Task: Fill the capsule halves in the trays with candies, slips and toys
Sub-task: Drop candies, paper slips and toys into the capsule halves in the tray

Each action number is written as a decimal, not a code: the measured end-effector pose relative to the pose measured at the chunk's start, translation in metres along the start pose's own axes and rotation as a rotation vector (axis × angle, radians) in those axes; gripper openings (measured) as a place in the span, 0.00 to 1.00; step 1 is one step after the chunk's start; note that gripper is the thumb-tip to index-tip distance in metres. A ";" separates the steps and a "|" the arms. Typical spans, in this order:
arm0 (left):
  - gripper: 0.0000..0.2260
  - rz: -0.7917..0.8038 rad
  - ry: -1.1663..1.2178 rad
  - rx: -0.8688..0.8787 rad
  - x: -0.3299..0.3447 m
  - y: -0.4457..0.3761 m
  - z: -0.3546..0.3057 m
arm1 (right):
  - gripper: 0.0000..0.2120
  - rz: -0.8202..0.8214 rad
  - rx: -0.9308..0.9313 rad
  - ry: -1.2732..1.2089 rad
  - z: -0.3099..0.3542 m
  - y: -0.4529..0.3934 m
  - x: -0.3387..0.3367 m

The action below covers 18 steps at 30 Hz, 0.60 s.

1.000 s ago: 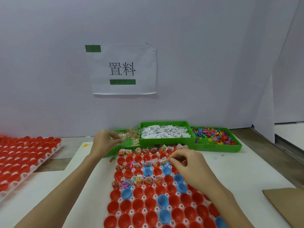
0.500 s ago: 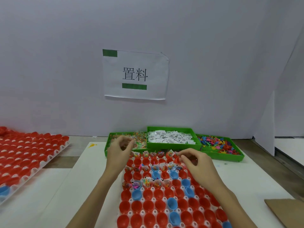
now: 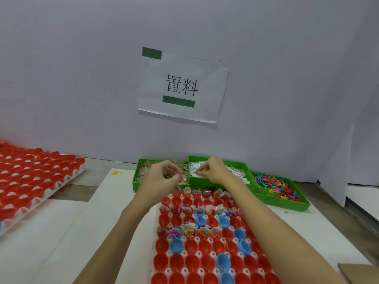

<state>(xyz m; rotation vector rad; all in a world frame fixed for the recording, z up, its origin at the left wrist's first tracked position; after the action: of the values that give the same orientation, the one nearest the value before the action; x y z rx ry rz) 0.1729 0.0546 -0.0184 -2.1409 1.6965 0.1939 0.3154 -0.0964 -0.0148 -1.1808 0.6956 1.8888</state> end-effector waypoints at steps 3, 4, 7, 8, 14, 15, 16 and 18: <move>0.05 -0.006 0.015 -0.012 -0.006 0.001 -0.002 | 0.10 0.012 0.016 0.088 0.001 -0.015 0.005; 0.04 -0.005 0.013 -0.015 -0.008 0.001 -0.002 | 0.10 0.016 0.020 0.131 0.003 -0.019 0.005; 0.04 0.002 0.009 -0.022 -0.010 0.002 -0.002 | 0.08 0.028 0.006 0.218 0.006 -0.027 0.007; 0.04 0.003 0.013 -0.024 -0.011 0.002 -0.002 | 0.07 0.025 -0.003 0.237 0.007 -0.028 0.008; 0.04 0.006 0.001 -0.038 -0.011 0.001 -0.001 | 0.05 -0.018 -0.029 0.291 0.001 -0.026 0.005; 0.04 0.007 -0.001 -0.038 -0.011 0.001 -0.001 | 0.08 -0.008 -0.032 0.290 0.000 -0.026 0.004; 0.04 0.008 0.001 -0.038 -0.011 0.001 -0.001 | 0.11 0.010 -0.038 0.300 0.000 -0.025 0.004; 0.04 0.012 0.002 -0.037 -0.010 0.001 -0.001 | 0.11 0.032 -0.052 0.326 0.002 -0.024 0.005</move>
<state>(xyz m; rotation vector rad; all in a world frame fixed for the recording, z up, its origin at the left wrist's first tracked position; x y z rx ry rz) 0.1691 0.0627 -0.0141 -2.1579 1.7204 0.2283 0.3334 -0.0796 -0.0195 -1.5396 0.8473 1.7665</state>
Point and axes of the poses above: each hand's wrist, its own y-axis away from the middle knuckle, its own x-axis out of the palm, z = x × y, the point moved 7 cm from there along -y, towards the middle knuckle, and after that the axes turned 8 degrees about z, right-handed, at the moved point
